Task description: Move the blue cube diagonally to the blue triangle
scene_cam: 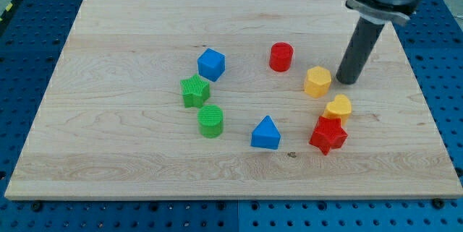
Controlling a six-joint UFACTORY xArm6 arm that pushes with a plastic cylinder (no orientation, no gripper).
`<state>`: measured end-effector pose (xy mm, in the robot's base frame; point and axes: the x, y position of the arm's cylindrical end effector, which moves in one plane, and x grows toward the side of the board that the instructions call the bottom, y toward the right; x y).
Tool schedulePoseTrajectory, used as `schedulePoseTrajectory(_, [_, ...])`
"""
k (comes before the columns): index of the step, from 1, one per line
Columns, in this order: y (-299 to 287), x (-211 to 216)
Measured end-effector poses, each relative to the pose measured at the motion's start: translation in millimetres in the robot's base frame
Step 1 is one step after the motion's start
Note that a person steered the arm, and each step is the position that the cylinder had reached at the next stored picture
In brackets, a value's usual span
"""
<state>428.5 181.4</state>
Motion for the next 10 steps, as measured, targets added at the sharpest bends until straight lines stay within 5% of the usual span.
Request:
schedulePoseTrajectory(3, [-8.6,-23.9])
schedulePoseTrajectory(6, [-183.8,-54.4])
schedulePoseTrajectory(10, [-197.9,-58.1])
